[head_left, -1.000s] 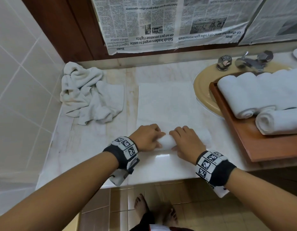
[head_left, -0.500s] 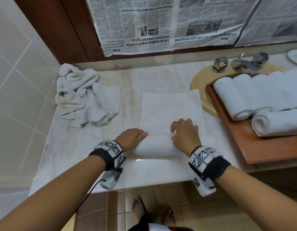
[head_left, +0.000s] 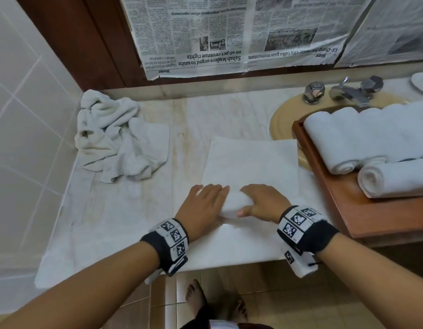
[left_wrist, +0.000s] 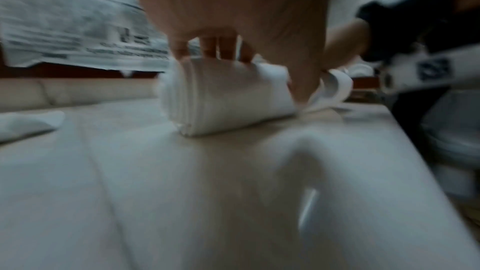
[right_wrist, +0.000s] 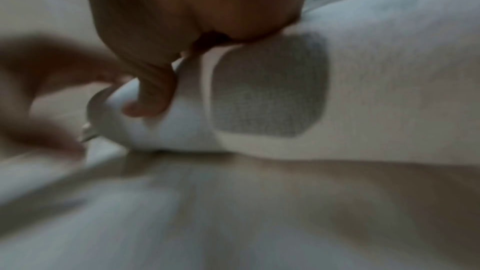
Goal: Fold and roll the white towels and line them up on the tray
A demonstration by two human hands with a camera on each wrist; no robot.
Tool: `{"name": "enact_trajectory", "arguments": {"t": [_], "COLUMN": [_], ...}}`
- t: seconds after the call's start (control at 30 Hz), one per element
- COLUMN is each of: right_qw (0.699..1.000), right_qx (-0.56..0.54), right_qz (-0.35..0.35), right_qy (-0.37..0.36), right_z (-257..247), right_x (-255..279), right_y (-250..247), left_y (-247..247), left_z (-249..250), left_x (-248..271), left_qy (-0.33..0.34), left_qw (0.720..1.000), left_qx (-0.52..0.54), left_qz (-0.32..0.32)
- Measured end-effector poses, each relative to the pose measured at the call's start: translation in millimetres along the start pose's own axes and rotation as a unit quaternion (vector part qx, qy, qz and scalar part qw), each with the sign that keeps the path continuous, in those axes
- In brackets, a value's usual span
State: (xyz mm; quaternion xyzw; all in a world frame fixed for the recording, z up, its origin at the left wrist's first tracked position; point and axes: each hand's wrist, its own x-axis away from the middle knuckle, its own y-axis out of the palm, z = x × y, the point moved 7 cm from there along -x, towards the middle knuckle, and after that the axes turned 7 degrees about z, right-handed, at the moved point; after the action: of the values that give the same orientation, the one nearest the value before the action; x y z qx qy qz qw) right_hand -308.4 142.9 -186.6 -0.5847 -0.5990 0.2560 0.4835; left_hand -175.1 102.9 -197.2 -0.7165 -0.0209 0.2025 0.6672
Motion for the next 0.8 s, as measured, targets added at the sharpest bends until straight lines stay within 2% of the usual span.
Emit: {"name": "enact_trajectory", "arguments": {"t": [0.07,0.1,0.2,0.27,0.37,0.43,0.47,0.5,0.57,0.63,0.7,0.77,0.8], "right_qw": [1.000,0.999,0.974,0.962,0.948,0.953,0.959,0.968,0.981,0.994,0.999,0.998,0.998], "right_qx": [0.011,0.047,0.183,0.196,0.205,0.201,0.190,0.174,0.154,0.098,0.028,0.007,0.014], "right_qz": [0.000,0.020,0.118,0.181,0.234,0.218,0.200,0.173,0.112,0.048,-0.005,-0.027,-0.023], "right_qy": [-0.003,-0.013,-0.057,-0.064,-0.073,-0.063,-0.058,-0.051,-0.036,-0.009,0.032,0.055,0.055], "right_z": [2,2,-2,-1,2,5,5,5,6,13,17,20,20], "right_x": [5,10,32,42,45,39,35,29,14,-2,-16,-27,-30], "right_y": [1,2,7,8,7,6,5,3,-3,-8,-12,-14,-13], "left_y": [3,2,9,14,18,17,16,12,0,-14,-9,4,7], "left_z": [0,1,-3,-6,-13,-21,-26,-31,-37,-24,-4,-5,-10], "left_x": [-7,-12,-18,-14,-13,-19,-23,-29,-37,-37,-26,-20,-23], "left_qy": [0.003,0.013,0.019,-0.021,-0.103,-0.143,-0.162,-0.178,-0.195,-0.132,-0.055,-0.067,-0.079], "left_qw": [1.000,0.999,0.980,0.943,0.883,0.866,0.867,0.879,0.923,0.967,0.980,0.975,0.976], "left_qx": [-0.018,-0.018,0.034,0.143,0.265,0.294,0.296,0.284,0.223,0.152,0.083,0.021,0.012], "left_qz": [-0.009,-0.036,-0.193,-0.301,-0.374,-0.380,-0.366,-0.340,-0.243,-0.159,-0.174,-0.209,-0.201]}}
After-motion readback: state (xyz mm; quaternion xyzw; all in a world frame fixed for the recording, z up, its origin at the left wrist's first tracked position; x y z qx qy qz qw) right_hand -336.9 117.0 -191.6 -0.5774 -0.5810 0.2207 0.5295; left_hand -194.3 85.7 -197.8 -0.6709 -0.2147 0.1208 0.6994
